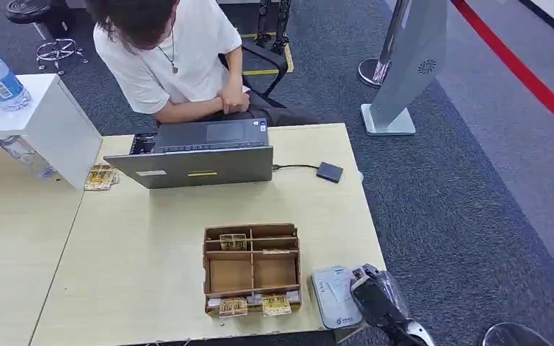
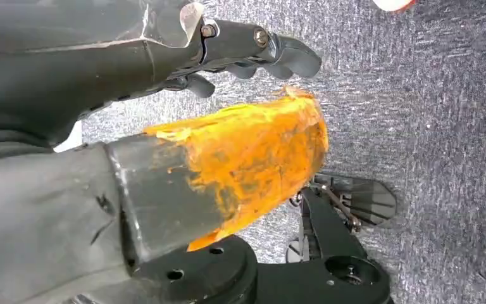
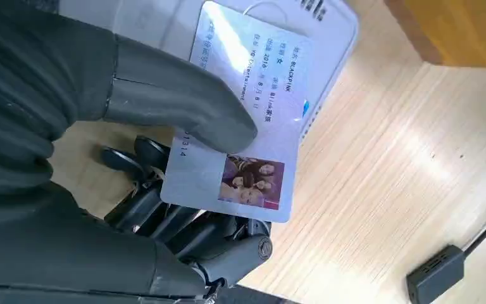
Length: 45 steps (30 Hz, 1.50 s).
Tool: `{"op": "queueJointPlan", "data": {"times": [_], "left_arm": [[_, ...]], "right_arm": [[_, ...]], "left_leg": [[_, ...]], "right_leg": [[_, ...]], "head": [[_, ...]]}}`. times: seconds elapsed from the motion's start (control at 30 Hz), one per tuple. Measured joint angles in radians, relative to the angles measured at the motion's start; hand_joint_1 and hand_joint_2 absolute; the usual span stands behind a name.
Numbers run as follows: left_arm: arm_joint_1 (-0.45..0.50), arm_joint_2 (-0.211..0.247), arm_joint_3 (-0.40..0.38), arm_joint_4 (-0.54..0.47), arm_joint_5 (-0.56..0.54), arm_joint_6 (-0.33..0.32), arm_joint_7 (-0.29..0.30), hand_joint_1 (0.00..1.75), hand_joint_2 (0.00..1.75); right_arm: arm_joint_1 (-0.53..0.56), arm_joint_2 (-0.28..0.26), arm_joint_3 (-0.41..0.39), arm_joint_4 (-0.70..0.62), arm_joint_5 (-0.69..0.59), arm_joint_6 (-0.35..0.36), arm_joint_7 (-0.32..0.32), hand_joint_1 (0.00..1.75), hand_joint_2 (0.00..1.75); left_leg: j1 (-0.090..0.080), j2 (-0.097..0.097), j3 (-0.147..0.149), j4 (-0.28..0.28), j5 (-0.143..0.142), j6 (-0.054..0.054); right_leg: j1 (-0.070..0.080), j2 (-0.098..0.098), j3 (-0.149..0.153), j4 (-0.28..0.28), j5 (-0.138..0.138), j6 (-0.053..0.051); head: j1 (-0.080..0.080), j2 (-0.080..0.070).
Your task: Pass the card to the sensor for recognition and then transmit it.
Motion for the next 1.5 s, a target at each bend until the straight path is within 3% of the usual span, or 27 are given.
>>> {"op": "queueJointPlan", "data": {"times": [0.47,0.7,1.07,1.5], "left_arm": [[0.000,-0.019,0.008,0.000,0.001,-0.009,0.009,0.00,0.00],[0.000,-0.019,0.011,0.000,-0.006,-0.002,0.009,0.00,0.00],[0.000,-0.016,0.017,0.000,-0.030,0.001,0.014,0.00,0.00],[0.000,-0.014,0.017,0.000,-0.059,-0.002,0.023,0.00,0.00]], "right_arm": [[-0.002,0.000,0.002,-0.010,0.057,-0.057,0.023,1.75,1.75],[-0.002,0.014,0.002,-0.040,0.044,-0.126,-0.036,1.75,1.75],[-0.003,0.080,0.010,-0.134,0.030,-0.252,-0.118,1.75,1.75],[-0.039,0.123,0.077,-0.235,0.047,-0.327,-0.172,1.75,1.75]], "left_leg": [[0.000,0.000,0.000,0.000,0.000,0.000],[0.000,0.000,0.000,0.000,0.000,0.000],[0.000,0.000,0.000,0.000,0.000,0.000],[0.000,0.000,0.000,0.000,0.000,0.000]], "right_leg": [[0.000,0.000,0.000,0.000,0.000,0.000],[0.000,0.000,0.000,0.000,0.000,0.000],[0.000,0.000,0.000,0.000,0.000,0.000],[0.000,0.000,0.000,0.000,0.000,0.000]], "head": [[0.000,0.000],[0.000,0.000],[0.000,0.000],[0.000,0.000]]}}
